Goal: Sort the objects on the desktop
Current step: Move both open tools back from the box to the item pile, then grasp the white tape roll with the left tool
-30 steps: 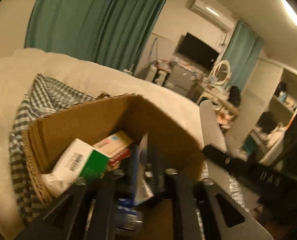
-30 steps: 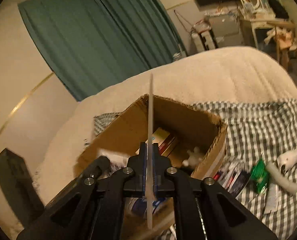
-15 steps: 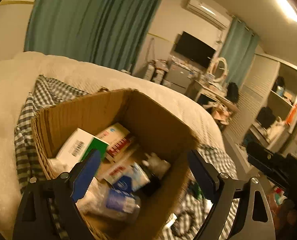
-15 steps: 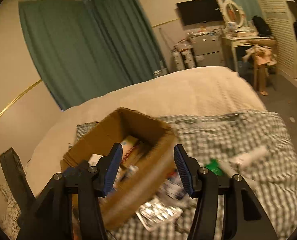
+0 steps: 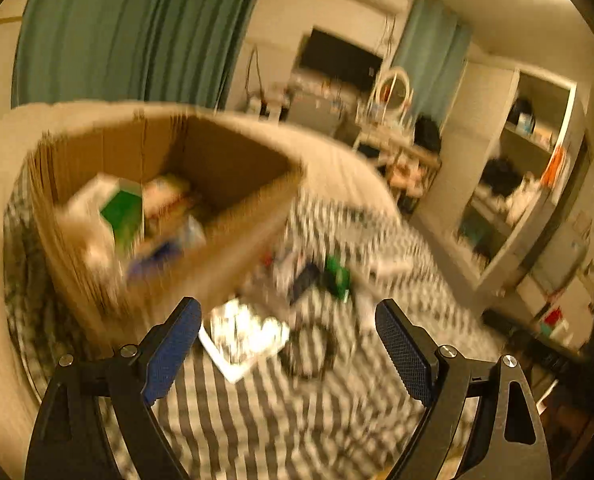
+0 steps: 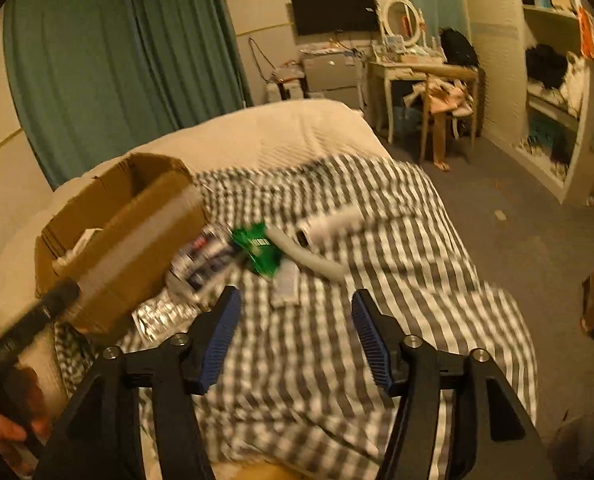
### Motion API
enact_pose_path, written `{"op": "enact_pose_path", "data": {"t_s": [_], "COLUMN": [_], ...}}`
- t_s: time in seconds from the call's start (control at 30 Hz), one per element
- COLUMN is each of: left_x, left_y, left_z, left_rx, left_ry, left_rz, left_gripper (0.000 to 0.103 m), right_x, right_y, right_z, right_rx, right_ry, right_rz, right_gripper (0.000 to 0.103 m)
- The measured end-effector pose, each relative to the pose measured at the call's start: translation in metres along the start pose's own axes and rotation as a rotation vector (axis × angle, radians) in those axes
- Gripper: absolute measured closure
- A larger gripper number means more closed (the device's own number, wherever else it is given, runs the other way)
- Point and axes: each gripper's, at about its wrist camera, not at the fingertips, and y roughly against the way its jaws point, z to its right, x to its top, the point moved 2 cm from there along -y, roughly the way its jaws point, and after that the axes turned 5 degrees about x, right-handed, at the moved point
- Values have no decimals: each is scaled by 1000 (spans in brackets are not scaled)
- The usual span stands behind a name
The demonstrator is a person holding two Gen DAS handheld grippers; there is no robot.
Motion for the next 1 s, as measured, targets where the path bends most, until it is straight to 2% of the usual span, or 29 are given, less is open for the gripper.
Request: {"op": "enact_pose_path", "data": {"t_s": [0.1,0.2,0.27,0.33,0.47,0.53,0.6,0.67,0.73,0.93,1.0], "left_x": [-22,-37,-42,-48,-74,-80,-87,-91,-95,-99,-100], "left_y": [-21,-24,-20,-11,4,11,13,6,-1,-10,-9], "left_z": [4,-2,-7,-9,-16,-1,8,14,14,12,9], "left_rx": [69,98,163,261,364,418,474,469,507,571,563], "left_ry": [-29,19,49,81,195,100,67,50,46,-24,6], "left_rz": [-150,-227,-239,-246,-276,-232,-246,-297,-328,-357,-367], "left_gripper": [12,12,12,12,7,7,6,2,2,1,1], "right_x": [-8,-10,-10,-11,-14,-14,-14,-13,-11,2,4], "right_y": [-3,-7,-7,-7,-5,-2,0,3,5,5,12], "right_z": [15,18,18,17,17,19,19,16,13,3,-6], "right_rx": [20,39,53,62,66,75,86,77,69,88,98], "right_ry": [-39,-49,-45,-39,-42,-60,-68,-51,-33,-63,-23], "right_rz": [-10,-20,-12,-8,-7,-5,1,6,9,11,16], "right_gripper": [43,43,43,43,43,42,41,41,40,40,40]}}
